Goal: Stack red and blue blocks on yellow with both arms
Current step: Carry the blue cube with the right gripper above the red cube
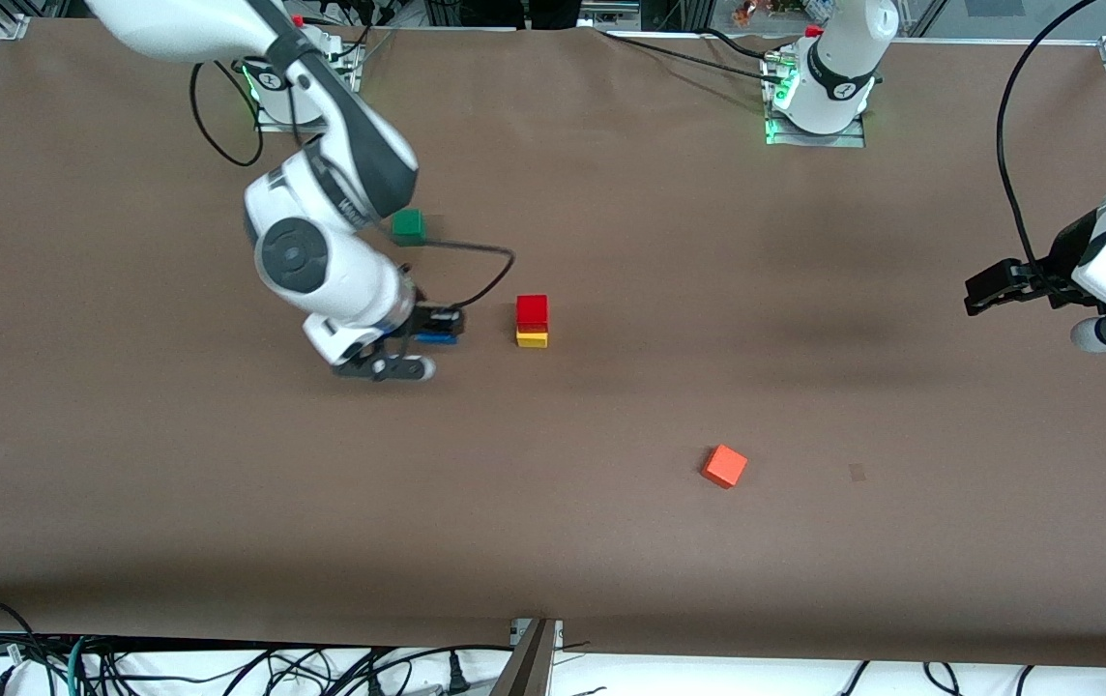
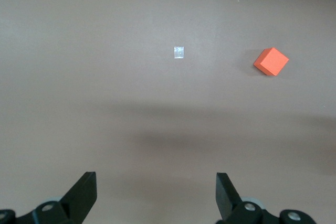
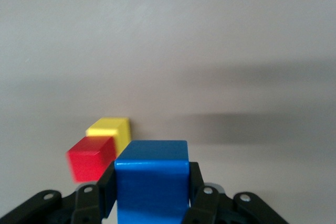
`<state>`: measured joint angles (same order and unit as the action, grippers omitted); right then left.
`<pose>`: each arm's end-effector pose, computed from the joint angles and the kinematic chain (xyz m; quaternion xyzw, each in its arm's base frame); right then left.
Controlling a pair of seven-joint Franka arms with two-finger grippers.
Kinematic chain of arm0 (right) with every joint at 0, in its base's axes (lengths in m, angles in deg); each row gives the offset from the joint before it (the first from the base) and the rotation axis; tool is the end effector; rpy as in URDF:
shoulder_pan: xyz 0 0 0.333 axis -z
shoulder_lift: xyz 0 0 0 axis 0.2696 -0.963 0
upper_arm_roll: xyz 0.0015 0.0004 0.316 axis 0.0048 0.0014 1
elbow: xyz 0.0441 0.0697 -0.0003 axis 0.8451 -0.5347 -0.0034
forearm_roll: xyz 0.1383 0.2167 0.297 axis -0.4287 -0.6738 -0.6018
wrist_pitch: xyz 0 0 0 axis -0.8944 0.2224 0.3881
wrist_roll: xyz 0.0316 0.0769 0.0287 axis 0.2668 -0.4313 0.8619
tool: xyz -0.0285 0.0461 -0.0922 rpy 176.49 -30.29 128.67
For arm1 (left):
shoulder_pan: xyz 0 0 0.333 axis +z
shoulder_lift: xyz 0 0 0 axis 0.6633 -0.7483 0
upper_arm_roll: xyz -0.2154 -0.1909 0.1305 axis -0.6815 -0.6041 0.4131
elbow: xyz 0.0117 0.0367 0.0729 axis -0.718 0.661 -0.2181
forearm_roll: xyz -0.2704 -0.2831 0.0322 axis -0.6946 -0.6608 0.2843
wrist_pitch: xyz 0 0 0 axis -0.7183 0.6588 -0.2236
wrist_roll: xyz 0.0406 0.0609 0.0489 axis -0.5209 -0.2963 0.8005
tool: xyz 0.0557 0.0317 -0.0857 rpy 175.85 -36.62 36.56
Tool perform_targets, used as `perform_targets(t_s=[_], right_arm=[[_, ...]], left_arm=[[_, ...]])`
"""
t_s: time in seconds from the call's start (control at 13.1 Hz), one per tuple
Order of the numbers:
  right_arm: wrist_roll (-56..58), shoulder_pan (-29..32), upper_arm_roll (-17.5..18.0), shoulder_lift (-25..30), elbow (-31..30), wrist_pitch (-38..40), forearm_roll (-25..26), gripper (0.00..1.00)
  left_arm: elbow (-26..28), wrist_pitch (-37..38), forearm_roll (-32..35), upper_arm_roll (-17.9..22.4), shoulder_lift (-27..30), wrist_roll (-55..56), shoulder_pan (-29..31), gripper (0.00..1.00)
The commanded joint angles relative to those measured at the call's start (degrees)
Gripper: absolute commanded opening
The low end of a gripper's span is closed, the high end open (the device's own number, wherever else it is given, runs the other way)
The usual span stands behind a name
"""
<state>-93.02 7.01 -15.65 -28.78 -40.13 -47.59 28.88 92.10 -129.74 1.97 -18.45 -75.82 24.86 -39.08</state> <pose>0.5736 0.3544 0.3524 -0.9931 0.0417 0.0745 0.0802 0.6088 -0.0141 0.5726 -0.9981 -0.0551 0.0222 0.0151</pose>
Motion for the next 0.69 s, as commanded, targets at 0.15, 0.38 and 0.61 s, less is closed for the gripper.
perform_targets(t_s=[0.15,0.38,0.61], right_arm=[[-12.0,-9.6,0.2,0.8,-1.1,-4.1,4.4,0.43],[-15.8,-11.9,0.1,0.4,-1.3,-3.8,7.5,0.43],[-15.5,-12.2,0.1,0.2,-1.6,-3.9,8.3,0.43]], left_arm=[[-0.9,0.9,-0.6,-0.4,0.0,-0.9,-0.5,1.00],[-1.3,0.9,-0.9,-0.4,-0.1,-1.2,0.0,1.00],[-1.4,0.9,-1.0,-0.4,-0.1,-1.2,0.1,1.00]])
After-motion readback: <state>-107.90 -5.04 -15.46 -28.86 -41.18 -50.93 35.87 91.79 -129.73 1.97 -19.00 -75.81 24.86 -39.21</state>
